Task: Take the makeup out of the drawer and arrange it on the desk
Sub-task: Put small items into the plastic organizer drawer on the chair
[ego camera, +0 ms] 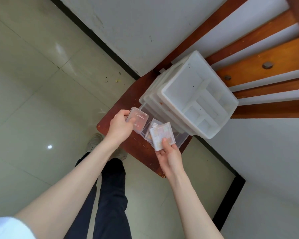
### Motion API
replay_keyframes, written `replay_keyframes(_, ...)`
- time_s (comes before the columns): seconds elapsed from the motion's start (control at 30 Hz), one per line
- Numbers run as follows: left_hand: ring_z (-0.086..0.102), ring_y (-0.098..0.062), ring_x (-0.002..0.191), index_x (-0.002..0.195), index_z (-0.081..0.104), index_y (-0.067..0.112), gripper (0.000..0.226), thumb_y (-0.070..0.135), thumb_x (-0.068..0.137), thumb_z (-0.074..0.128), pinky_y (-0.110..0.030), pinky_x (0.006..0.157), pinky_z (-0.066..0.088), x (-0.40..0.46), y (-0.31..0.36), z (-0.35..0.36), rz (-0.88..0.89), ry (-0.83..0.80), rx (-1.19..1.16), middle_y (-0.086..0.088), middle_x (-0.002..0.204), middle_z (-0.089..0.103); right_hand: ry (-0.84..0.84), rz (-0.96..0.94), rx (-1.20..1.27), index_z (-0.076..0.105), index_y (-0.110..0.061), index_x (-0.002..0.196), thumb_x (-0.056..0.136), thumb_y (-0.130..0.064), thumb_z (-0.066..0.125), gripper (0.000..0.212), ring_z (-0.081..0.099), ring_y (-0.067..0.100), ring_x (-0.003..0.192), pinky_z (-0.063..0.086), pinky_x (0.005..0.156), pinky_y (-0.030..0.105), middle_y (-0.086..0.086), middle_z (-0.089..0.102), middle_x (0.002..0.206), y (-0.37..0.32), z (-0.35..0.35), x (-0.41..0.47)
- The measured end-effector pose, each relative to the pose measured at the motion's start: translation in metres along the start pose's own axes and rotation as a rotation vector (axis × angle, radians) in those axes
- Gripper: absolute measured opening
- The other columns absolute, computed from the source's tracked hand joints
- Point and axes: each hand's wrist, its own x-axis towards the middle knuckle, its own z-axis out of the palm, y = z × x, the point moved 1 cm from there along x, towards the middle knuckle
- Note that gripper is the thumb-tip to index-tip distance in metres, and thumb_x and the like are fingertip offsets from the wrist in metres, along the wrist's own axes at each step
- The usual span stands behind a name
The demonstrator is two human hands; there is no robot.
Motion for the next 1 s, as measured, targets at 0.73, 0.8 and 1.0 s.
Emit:
replay_keyframes(0.73, 0.061, -0.015, 0.091, 0.114, 0.054, 0.005, 0.023, 0.017, 0.099, 0.042, -0.03, 0.083, 0.048, -0.005, -0.039, -0.016, -0.359, -0.108, -0.847, -0.008, 0.101, 0.064, 0.318, 0.125, 0.607, 0.043, -0.005, 0.131, 0.097, -0.012, 0.044, 0.034, 0.052, 0.036, 0.113, 0.046, 0.094, 0.046, 0.022, 0.05, 0.127, 0.026, -0.003, -0.02)
replay_keyframes(0.8, 0.06, -0.017, 0.095, 0.113, 0.053, 0.006, 0.022, 0.015, 0.099, 0.039, -0.034, 0.093, 0.044, -0.001, -0.04, -0.014, -0.413, -0.122, -0.967, -0.008, 0.102, 0.063, 0.379, 0.192, 0.742, 0.035, -0.005, 0.139, 0.099, -0.018, 0.04, 0.042, 0.043, 0.036, 0.127, 0.039, 0.105, 0.046, 0.019, 0.041, 0.137, 0.024, -0.011, -0.02)
replay_keyframes(1.0, 0.054, -0.026, 0.111, 0.104, 0.057, 0.013, 0.023, 0.021, 0.1, 0.036, -0.042, 0.102, 0.036, 0.003, -0.023, -0.003, -0.496, -0.205, -1.168, -0.01, 0.11, 0.061, 0.337, 0.241, 1.03, 0.015, 0.003, 0.146, 0.103, -0.022, 0.027, 0.051, 0.016, 0.036, 0.142, 0.016, 0.116, 0.045, 0.026, 0.019, 0.151, 0.012, -0.028, -0.014)
